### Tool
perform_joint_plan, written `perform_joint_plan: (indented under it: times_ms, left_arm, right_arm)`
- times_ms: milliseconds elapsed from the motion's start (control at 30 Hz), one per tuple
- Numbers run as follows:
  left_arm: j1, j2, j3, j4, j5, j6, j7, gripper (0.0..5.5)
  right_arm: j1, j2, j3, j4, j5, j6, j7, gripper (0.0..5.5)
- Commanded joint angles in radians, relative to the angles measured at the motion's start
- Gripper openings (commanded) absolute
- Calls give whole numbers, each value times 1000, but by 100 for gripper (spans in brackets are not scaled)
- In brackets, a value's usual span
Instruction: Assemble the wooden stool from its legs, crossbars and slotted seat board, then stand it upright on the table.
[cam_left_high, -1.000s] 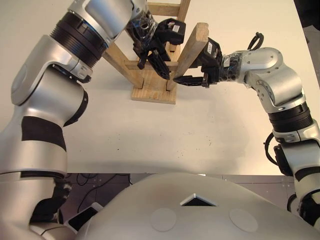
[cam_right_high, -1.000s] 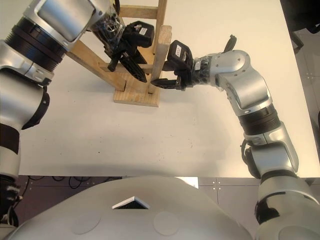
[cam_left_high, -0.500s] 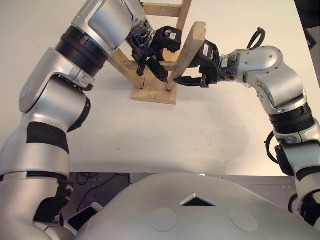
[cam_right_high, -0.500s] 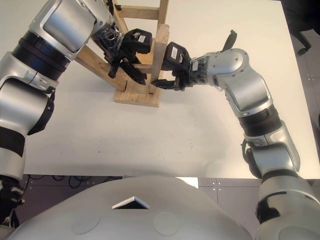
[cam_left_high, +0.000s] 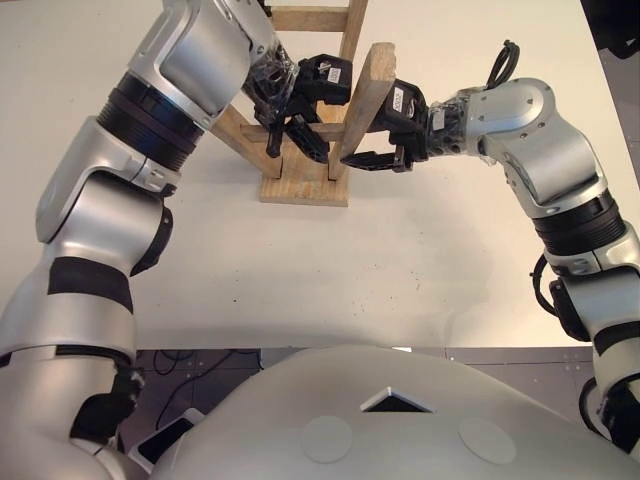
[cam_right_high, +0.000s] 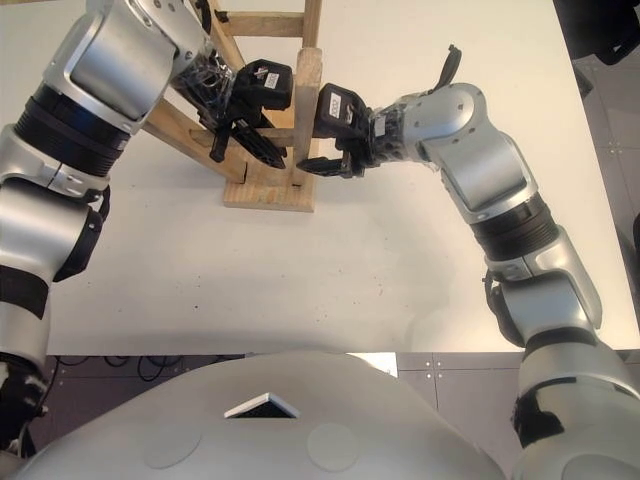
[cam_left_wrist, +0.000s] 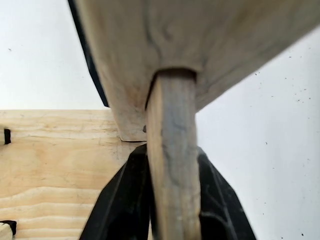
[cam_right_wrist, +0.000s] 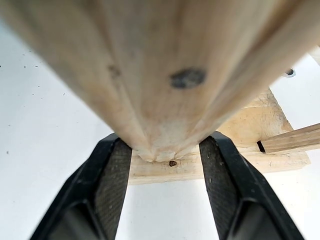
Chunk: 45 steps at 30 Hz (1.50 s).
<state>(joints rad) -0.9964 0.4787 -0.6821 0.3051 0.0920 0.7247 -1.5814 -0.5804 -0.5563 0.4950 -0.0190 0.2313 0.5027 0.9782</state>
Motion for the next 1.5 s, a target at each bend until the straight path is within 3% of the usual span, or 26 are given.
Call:
perform_joint_plan:
  times_ms: [33, 200, 367, 567, 700, 767, 933, 1067, 1133, 1233, 1300, 1400, 1500]
  left_arm:
    - [98, -66, 55, -72, -98, 73, 39, 113]
    - [13, -29, 183, -113, -152, 119, 29, 196]
    - [-1, 77, 239, -249, -221, 157, -22, 277]
    - [-126, 115, 384, -265, -329, 177, 42, 376]
    - [-223, 189, 526, -140, -362, 78, 89, 390]
    - [-244, 201, 628, -45, -384, 47, 166, 390]
    - [56, 203, 852, 139, -427, -84, 366, 390]
    - [309, 75, 930, 228, -462, -205, 497, 390]
    - [363, -39, 979, 213, -518, -243, 580, 390]
    - [429, -120, 969, 172, -550, -253, 624, 390]
    - [468, -112, 919, 153, -541, -229, 594, 390]
    - [646, -62, 743, -85, -554, -113, 473, 390]
    - [735, -124, 676, -236, -584, -49, 545, 390]
  right_arm:
    - [108, 53, 132, 14, -60, 111, -12, 202]
    - [102, 45, 85, 6, -38, 125, -19, 202]
    - [90, 59, 71, 16, -39, 128, -24, 202]
    - [98, 36, 56, 7, -35, 124, -16, 202]
    - [86, 35, 41, 9, -45, 84, -25, 202]
    - [78, 42, 23, 17, -46, 73, -41, 248]
    - [88, -51, -33, 8, -60, 15, 42, 345]
    - [215, -159, -57, -102, 8, 6, 187, 345]
    - [295, -164, -115, -199, 171, 104, 259, 345]
    - [336, -78, -235, -259, 420, 266, 236, 345]
    - [329, -3, -273, -245, 439, 259, 144, 345]
    - [205, 86, -253, 7, 177, 2, -66, 345]
    - [118, 136, -291, 185, 67, -123, -189, 345]
